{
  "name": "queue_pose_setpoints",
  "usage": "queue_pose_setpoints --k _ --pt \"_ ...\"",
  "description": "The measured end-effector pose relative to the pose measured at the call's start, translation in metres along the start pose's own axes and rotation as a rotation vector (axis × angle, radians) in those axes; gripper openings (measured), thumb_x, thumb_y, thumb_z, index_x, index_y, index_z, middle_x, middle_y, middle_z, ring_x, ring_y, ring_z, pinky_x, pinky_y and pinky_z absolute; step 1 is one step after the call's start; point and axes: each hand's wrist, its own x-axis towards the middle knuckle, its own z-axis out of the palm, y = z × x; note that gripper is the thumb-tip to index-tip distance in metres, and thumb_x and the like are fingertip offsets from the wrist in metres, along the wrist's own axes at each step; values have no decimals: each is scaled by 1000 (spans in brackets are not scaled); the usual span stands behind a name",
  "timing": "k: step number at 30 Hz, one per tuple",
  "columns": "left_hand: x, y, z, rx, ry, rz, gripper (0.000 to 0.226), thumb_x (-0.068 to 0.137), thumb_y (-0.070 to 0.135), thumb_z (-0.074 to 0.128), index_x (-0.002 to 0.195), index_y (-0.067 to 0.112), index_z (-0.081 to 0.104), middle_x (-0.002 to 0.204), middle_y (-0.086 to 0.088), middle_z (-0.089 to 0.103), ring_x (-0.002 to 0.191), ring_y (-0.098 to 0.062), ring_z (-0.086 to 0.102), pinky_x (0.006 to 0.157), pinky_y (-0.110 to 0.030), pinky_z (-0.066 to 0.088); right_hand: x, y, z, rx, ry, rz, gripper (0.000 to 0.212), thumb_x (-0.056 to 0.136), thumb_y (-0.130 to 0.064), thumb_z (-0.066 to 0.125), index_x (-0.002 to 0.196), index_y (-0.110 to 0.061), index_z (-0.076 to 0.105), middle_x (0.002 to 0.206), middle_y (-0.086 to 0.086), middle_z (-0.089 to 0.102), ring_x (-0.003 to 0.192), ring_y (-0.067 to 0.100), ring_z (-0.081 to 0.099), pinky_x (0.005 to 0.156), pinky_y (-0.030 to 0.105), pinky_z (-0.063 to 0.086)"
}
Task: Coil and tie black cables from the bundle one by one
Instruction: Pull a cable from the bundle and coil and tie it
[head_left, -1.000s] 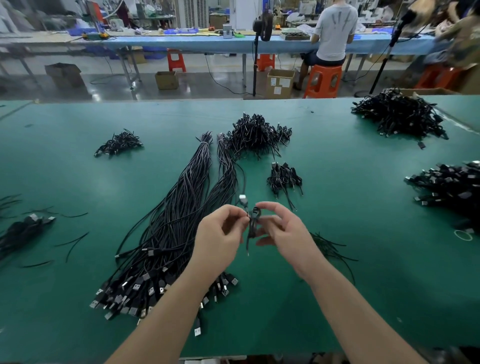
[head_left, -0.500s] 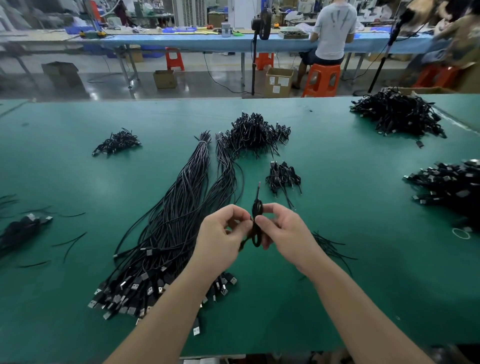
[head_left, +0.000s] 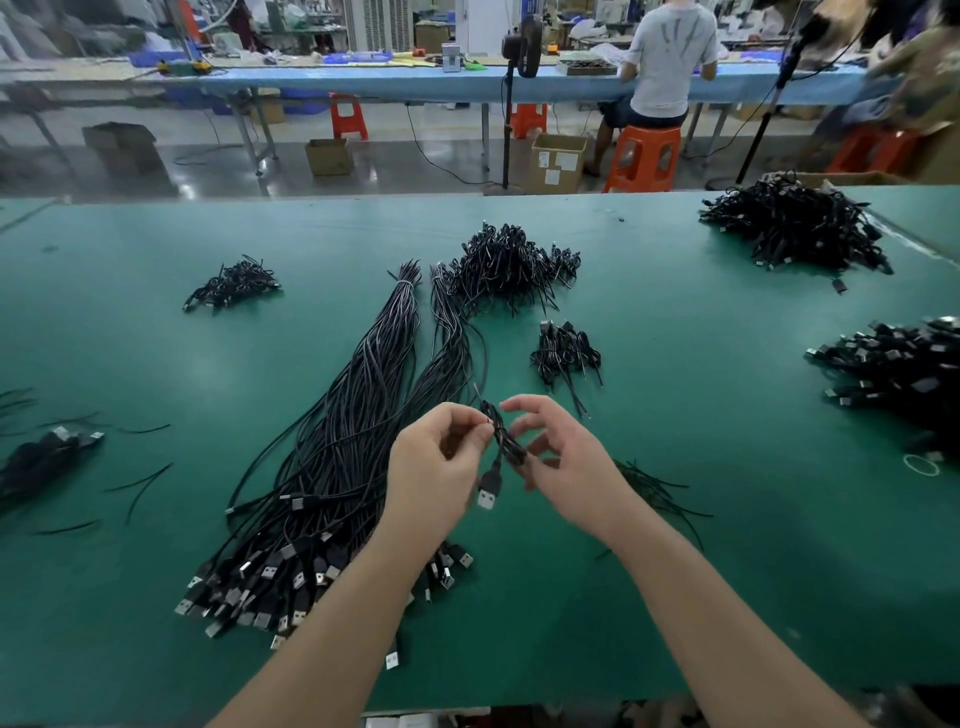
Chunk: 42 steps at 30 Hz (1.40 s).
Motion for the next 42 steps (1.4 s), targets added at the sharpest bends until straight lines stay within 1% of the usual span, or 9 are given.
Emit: queue_pose_setpoints --k 3,7,11,16,24,29,33,37,42 --pt "1 1 1 -136 14 -114 15 92 5 70 83 17 72 72 2 72 65 -11 65 63 -32 60 0 2 4 -153 85 -232 39 85 -1 73 114 -28 69 115 -16 63 93 3 61 73 19 53" --pt "0 1 2 -138 -18 -128 17 93 5 68 82 17 70 74 -5 72 62 -20 65 62 -44 60 1 4 4 -84 137 -178 23 90 -8 70 108 -21 76 98 -10 74 83 7 68 69 24 58" --pt "-5 2 0 173 -35 162 16 93 4 66 85 17 65 76 10 66 70 -4 60 67 -24 51 1 1 4 127 68 2 14 97 -12 62 94 -4 73 76 1 75 69 14 70 64 26 57" --pt "-5 2 -6 385 -28 473 8 92 0 65 89 7 67 86 6 64 76 -12 59 70 -28 51 -1 -4 3 425 -52 138 26 99 -18 59 85 3 67 69 13 69 60 21 64 61 31 56" --pt "-1 -3 -11 51 -146 106 21 92 6 69 84 25 69 71 15 67 63 -3 57 62 -17 48 1 4 3 666 -90 143 34 81 -25 73 104 -1 65 72 8 68 62 18 64 61 28 56" --pt "-4 -11 -9 -63 -163 -53 16 95 15 68 85 24 75 61 -9 65 51 -13 53 50 -25 44 5 9 3 662 -27 154 22 77 -20 76 89 -3 69 71 9 68 63 16 65 61 25 57" --pt "-8 -20 -11 -57 -256 -110 13 96 29 67 89 28 78 57 -2 65 43 -7 46 46 -17 37 7 13 1 532 31 168 15 83 -12 74 89 0 68 71 10 70 63 19 66 64 28 59" --pt "-10 -22 -7 -8 -273 -137 5 87 19 78 92 20 76 70 1 73 52 -11 60 56 -26 52 11 20 7 437 71 165 8 86 -8 74 87 -2 69 71 11 71 64 23 66 66 32 60" --pt "-5 -34 -2 105 -195 -121 6 85 19 79 83 22 75 66 8 71 53 -1 59 57 -19 47 16 30 18 438 94 178 29 84 -25 76 100 -3 69 81 11 73 73 22 70 68 31 59"
